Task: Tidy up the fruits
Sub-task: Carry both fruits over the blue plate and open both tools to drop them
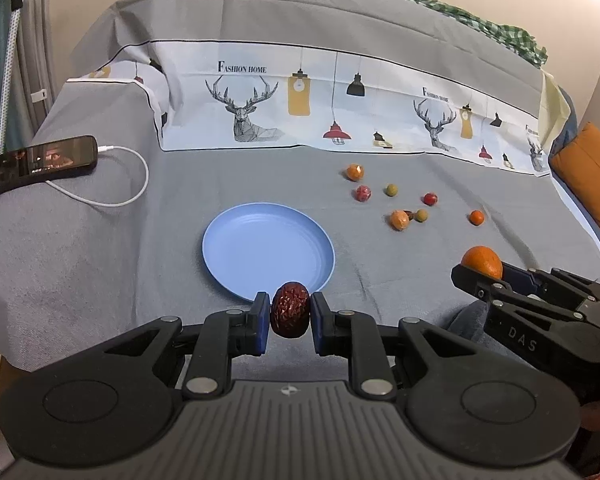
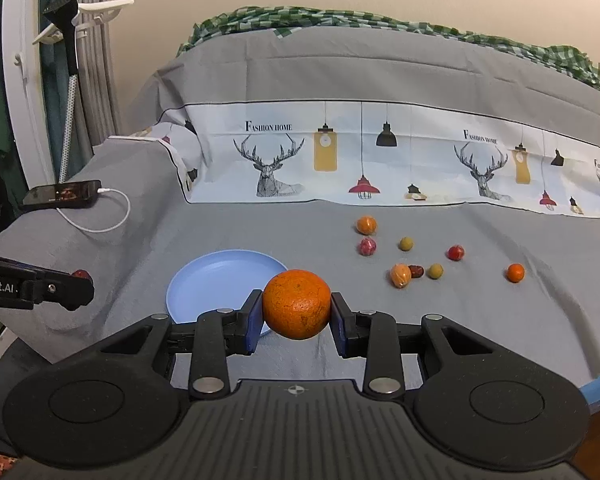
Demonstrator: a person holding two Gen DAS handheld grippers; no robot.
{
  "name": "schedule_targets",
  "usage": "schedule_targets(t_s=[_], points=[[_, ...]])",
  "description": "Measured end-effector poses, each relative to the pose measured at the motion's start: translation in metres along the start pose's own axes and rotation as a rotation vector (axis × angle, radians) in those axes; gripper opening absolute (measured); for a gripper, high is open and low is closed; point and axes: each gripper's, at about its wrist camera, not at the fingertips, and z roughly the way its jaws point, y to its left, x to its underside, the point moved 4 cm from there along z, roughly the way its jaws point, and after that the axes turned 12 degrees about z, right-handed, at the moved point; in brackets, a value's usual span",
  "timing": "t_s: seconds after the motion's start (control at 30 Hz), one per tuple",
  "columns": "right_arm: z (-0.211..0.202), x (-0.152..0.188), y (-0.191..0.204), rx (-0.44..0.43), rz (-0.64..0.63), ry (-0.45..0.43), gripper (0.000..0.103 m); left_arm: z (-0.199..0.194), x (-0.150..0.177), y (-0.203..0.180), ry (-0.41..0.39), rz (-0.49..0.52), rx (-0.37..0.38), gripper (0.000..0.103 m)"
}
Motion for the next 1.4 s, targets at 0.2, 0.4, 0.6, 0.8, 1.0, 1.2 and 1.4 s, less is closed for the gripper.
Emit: schedule_targets(t_s=[0.2, 0.4, 0.6, 0.8, 1.0, 1.2, 1.4], points=[[0.013, 0.003, 0.006, 0.0, -0.021, 0.044, 0.036, 0.013, -0.002, 0.011, 0.019, -0.016, -0.013, 0.023], [0.039, 0.001, 0.019, -0.022, -0.042, 0.102, 0.036, 0.036, -0.013, 0.026, 0.016, -0.011, -0.028, 0.023], [0.083, 0.001, 0.043, -0.054, -0.085, 0.154, 0.036, 0.081, -0.027, 0.042, 0.06, -0.034, -0.024, 0.023], [0.137, 0.014, 0.057, -0.045, -0.116, 0.247, 0.036, 0.141, -0.03, 0.057, 0.143, -0.038, -0.012, 0.023], [0.189, 0.023, 0.059, -0.017, -0.144, 0.306, 0.036, 0.194, -0.032, 0.064, 0.187, 0.009, 0.0, 0.023], [0.22, 0.029, 0.059, -0.019, -0.165, 0.34, 0.036, 0.228, -0.031, 0.067, 0.23, 0.028, 0.006, 0.024], [0.232, 0.015, 0.066, -0.009, -0.238, 0.273, 0.068, 0.225, -0.056, 0.069, 0.11, 0.072, -0.001, 0.099]])
